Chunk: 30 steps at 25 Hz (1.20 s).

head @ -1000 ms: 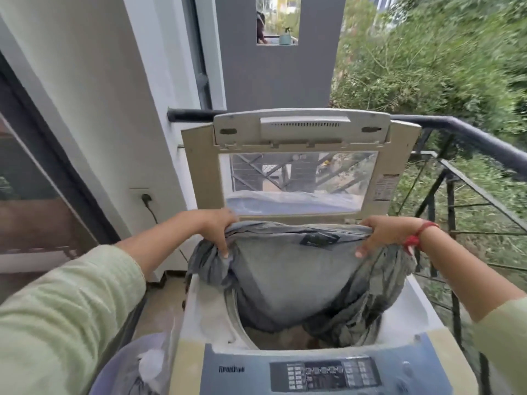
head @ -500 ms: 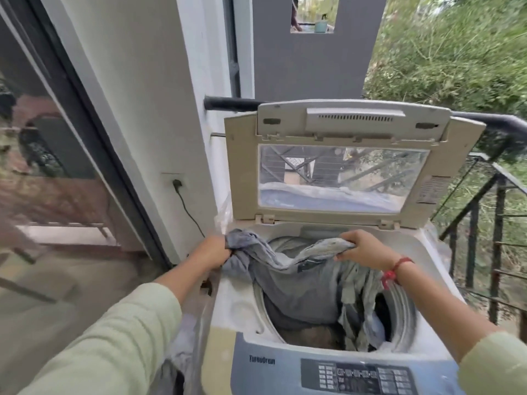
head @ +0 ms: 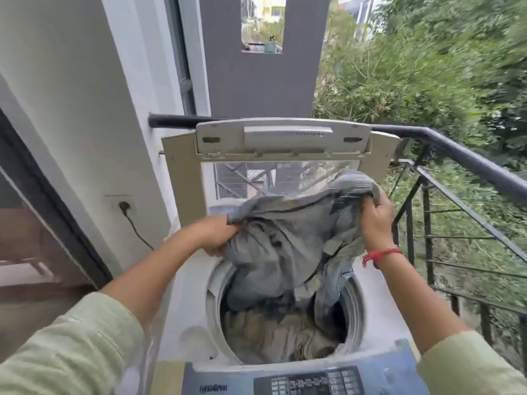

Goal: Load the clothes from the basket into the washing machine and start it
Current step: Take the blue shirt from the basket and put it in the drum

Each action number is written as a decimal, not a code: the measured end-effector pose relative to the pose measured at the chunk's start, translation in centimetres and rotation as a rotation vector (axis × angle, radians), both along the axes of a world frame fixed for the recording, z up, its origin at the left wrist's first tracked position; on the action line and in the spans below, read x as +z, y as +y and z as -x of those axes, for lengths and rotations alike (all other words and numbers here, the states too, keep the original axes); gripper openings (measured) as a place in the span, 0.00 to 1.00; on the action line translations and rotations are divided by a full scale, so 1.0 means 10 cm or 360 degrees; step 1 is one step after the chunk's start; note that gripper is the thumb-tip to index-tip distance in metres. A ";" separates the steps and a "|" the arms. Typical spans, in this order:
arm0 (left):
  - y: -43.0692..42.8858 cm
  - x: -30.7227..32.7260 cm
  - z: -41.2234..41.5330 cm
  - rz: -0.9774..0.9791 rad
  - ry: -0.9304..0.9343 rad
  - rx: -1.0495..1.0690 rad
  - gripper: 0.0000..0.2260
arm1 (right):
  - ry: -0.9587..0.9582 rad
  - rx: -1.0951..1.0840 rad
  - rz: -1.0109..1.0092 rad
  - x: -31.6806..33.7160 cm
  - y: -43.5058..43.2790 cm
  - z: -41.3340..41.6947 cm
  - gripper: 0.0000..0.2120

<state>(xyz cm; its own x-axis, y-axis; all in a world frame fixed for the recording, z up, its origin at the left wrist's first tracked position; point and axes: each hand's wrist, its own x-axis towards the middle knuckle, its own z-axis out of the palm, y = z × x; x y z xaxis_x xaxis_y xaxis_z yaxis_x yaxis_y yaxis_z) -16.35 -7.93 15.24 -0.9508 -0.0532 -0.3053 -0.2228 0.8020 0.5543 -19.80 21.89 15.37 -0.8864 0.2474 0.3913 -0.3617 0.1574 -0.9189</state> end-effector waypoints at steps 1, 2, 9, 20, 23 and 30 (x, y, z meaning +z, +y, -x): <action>-0.02 -0.14 -0.02 0.0093 -0.0451 -0.0071 0.22 | -0.0287 0.0287 -0.0238 -0.05 0.10 0.00 0.07; -0.06 -0.34 -0.01 0.0296 -0.0710 -0.0186 0.27 | -0.0657 0.0582 -0.0699 -0.12 0.17 0.00 0.04; 0.07 -1.00 0.44 -0.1032 0.0258 0.0994 0.13 | -0.0790 0.0153 -0.1386 -0.66 0.14 0.32 0.12; 0.58 -1.99 -0.06 0.0908 -0.1688 -0.1242 0.46 | -0.2031 0.1970 -0.2180 -1.51 -0.13 -0.37 0.17; 0.62 -1.97 0.06 0.0738 -0.1577 -0.0987 0.38 | -0.1889 0.1486 -0.2118 -1.64 -0.25 -0.14 0.15; 0.66 -2.77 0.40 0.0581 -0.1130 -0.0711 0.63 | -0.1776 0.1251 -0.2978 -2.72 -0.53 0.23 0.56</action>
<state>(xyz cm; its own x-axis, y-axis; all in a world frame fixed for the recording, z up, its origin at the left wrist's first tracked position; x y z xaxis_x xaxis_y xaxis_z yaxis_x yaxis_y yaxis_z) -20.40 -1.33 -12.47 -0.5012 0.0667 -0.8627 -0.0413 0.9940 0.1008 -22.07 16.55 -11.86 -0.5514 -0.0532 -0.8326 -0.3906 0.8983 0.2013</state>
